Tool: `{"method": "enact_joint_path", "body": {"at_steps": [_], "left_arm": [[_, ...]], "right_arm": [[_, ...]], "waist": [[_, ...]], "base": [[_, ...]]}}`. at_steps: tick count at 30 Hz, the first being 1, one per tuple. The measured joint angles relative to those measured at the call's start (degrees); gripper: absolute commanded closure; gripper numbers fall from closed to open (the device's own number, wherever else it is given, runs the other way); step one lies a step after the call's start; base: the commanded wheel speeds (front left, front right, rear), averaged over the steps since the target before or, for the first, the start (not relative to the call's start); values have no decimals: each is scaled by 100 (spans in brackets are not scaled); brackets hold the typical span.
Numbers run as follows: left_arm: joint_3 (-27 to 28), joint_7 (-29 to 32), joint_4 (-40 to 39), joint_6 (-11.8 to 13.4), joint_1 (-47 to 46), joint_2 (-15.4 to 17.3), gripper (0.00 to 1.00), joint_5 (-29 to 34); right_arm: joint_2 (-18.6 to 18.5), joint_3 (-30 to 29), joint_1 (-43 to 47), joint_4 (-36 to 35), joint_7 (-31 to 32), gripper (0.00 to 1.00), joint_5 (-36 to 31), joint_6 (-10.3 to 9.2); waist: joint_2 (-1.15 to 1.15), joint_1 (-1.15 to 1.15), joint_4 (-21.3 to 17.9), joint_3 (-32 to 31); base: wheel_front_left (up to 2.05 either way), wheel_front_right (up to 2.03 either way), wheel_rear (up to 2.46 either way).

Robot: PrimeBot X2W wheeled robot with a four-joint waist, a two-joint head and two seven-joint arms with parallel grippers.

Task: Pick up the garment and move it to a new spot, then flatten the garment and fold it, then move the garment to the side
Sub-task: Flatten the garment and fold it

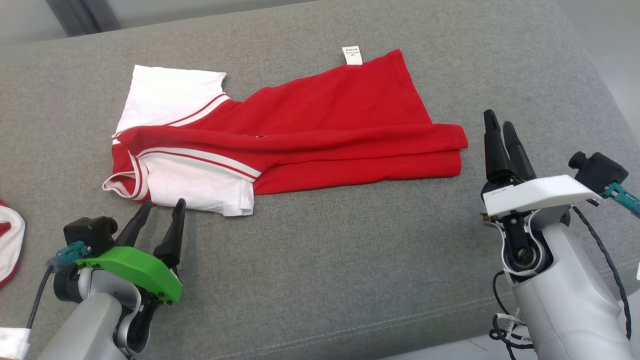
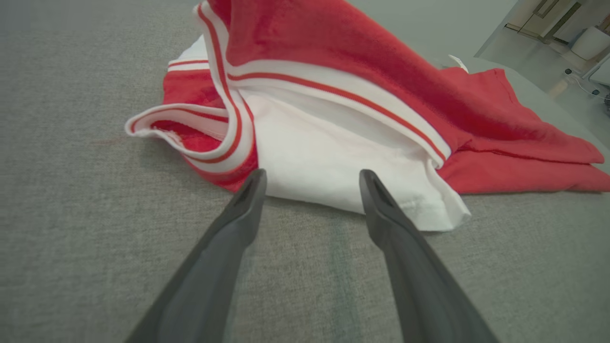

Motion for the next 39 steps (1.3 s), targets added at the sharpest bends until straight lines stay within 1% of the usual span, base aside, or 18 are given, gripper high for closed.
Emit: {"method": "enact_joint_path", "body": {"at_steps": [8, 22, 23, 24, 27, 31, 33, 34, 35, 39], "left_arm": [[132, 0, 201, -27, -40, -7, 0, -74], [91, 0, 356, -108, -232, -45, 0, -74], [74, 0, 388, -130, -232, -62, 4, -81], [32, 0, 448, -137, -232, -83, 10, -98], [16, 0, 472, -153, -232, -90, 46, -107], [7, 0, 479, -162, -238, -94, 64, -113], [8, 0, 486, -181, -245, -94, 78, -113], [8, 0, 486, -186, -247, -96, 93, -113], [9, 0, 486, -188, -251, -97, 100, -113], [24, 0, 470, -210, -258, -97, 100, -112]], "right_arm": [[18, 57, 0, -101, 0, 0, -5, 0], [24, 55, 1, -149, 0, 0, -14, 0], [25, 55, 1, -151, 0, 0, -14, 0], [26, 56, 3, -155, 0, 0, -14, 0], [26, 56, 5, -165, 0, 0, -14, 0], [27, 55, 12, -172, 0, 0, -15, 0], [29, 52, 16, -174, 0, 0, -24, 0], [29, 48, 18, -174, 0, 0, -26, 0], [29, 44, 20, -174, 0, 0, -29, 0], [29, 38, 39, -176, 0, 0, -30, 0]], "waist": [[0, 0, -33, 53], [0, 0, -108, 117], [0, 0, -110, 118], [0, 0, -113, 120], [0, 0, -114, 121], [0, 0, -109, 121], [0, 0, -102, 118], [0, 0, -98, 116], [0, 0, -93, 113], [0, 0, -71, 99]], "base": [[0, 0, 0], [0, 0, 0], [0, 0, 0], [0, 0, 0], [0, 0, 0], [0, 0, 0], [0, 0, 0], [0, 0, 0], [0, 0, 0], [0, 0, 0]]}}
